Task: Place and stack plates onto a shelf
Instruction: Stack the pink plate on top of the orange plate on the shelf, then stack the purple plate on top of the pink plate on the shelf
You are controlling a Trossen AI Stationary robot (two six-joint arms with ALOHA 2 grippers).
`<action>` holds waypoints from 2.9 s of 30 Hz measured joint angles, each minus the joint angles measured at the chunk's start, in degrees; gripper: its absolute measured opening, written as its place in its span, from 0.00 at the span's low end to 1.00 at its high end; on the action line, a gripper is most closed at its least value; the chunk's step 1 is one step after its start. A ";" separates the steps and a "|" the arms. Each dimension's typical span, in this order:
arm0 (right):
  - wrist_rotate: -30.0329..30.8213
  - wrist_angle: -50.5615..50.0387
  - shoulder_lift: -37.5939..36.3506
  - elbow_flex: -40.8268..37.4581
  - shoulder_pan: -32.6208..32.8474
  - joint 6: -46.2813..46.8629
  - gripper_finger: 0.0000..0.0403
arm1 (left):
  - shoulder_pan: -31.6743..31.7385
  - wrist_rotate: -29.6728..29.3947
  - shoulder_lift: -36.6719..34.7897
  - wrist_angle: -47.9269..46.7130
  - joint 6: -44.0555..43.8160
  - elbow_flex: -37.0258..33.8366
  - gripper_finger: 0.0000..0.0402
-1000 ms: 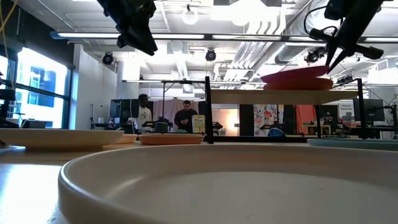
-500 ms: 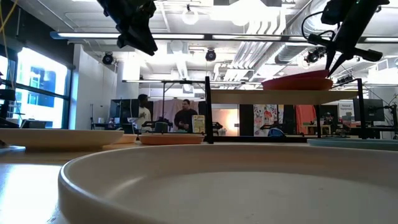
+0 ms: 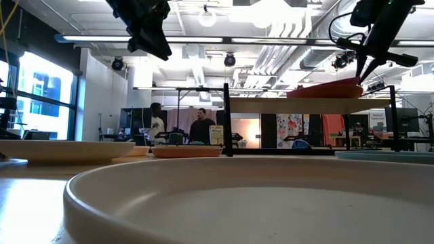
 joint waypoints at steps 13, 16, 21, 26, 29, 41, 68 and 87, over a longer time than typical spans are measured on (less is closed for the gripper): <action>-1.86 -0.47 0.00 0.01 0.00 0.44 0.00 | 0.00 0.00 0.00 0.04 -0.50 0.00 0.28; -2.43 -0.73 0.00 0.01 0.00 0.42 0.00 | 0.00 -0.02 0.00 0.04 -0.52 0.00 0.28; -1.07 -0.78 0.00 -0.01 0.00 -1.07 0.00 | 0.00 -0.50 0.00 0.08 -0.50 0.00 0.28; -0.63 -0.86 0.00 0.01 0.00 -1.07 0.02 | 0.00 -0.54 0.00 0.72 -0.50 0.00 0.28; -0.86 -0.86 0.00 0.01 0.00 -1.08 0.07 | 0.18 -0.59 0.00 0.90 -0.50 0.00 0.28; -0.03 -1.09 -0.17 0.01 0.00 -1.51 0.21 | 2.29 -0.68 0.00 0.87 -0.67 0.00 0.28; -23.28 -2.68 -10.51 0.01 21.20 -3.26 0.21 | 1.95 -0.29 0.00 -13.70 -5.53 -0.02 0.28; -12.29 2.18 -3.80 0.01 62.59 -1.81 0.21 | -0.50 -0.31 0.00 -15.85 -9.08 -0.02 0.28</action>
